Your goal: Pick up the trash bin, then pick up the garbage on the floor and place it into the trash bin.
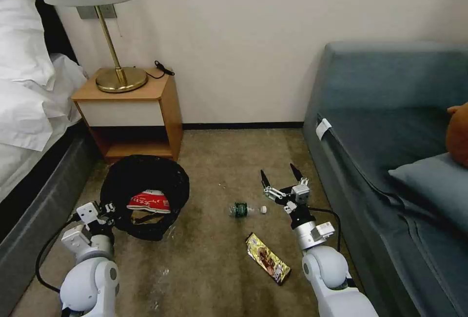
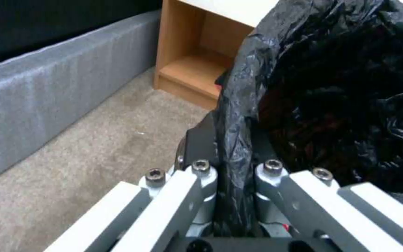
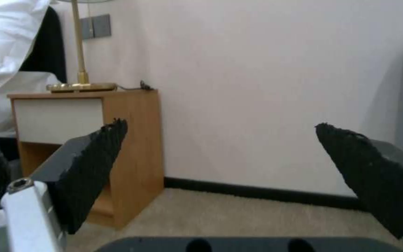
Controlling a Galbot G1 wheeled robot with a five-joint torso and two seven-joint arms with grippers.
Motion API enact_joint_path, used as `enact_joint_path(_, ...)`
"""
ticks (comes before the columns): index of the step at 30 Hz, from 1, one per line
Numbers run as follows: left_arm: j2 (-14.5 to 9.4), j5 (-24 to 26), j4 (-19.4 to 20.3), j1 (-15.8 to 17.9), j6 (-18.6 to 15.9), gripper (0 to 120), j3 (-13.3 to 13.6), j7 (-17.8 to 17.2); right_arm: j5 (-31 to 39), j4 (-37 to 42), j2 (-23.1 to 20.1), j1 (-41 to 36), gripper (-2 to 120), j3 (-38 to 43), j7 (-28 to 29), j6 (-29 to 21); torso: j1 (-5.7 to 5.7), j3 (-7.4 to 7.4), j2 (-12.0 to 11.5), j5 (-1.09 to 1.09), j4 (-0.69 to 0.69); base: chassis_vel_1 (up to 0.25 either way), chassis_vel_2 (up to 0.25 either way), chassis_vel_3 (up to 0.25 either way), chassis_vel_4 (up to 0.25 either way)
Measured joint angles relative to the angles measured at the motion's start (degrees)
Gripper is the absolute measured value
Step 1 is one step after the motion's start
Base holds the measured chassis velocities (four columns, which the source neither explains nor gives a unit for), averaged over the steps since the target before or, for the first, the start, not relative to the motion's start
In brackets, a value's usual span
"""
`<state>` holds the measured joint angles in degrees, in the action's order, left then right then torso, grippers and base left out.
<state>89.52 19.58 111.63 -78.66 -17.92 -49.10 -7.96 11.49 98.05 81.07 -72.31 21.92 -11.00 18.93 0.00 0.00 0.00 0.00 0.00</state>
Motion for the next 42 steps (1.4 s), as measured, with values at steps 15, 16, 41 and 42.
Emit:
enact_joint_path(15, 0.1, -0.1, -0.2, 0.5, -0.1, 4, 0.2, -0.1, -2.2, -1.6, -2.7, 2.0, 100, -1.5, -0.1, 2.1, 0.0, 0.0, 0.0, 0.01, 0.0, -0.003, 0.003, 0.004, -0.002)
enact_joint_path(16, 0.1, -0.2, -0.2, 0.4, -0.2, 4, 0.2, 0.0, -2.2, -2.2, -3.8, 2.8, 100, -1.9, -1.1, 1.1, 0.0, 0.0, 0.0, 0.0, 0.0, 0.0, 0.0, 0.0, 0.0)
enact_joint_path(41, 0.6, -1.3, -1.8, 0.5, -0.6, 4, 0.3, 1.3, 17.9, -3.2, -27.7, 9.1, 100, -18.6, -3.5, -30.1, 0.0, 0.0, 0.0, 0.01, -0.01, 0.0, 0.0, 0.0, 0.0)
enact_joint_path(42, 0.7, -1.4, -1.8, 0.6, -0.6, 4, 0.4, 1.3, 17.4, -3.4, -28.1, 9.2, 100, -19.2, -4.1, -30.8, 0.0, 0.0, 0.0, 0.01, -0.01, 0.0, 0.0, 0.0, 0.0)
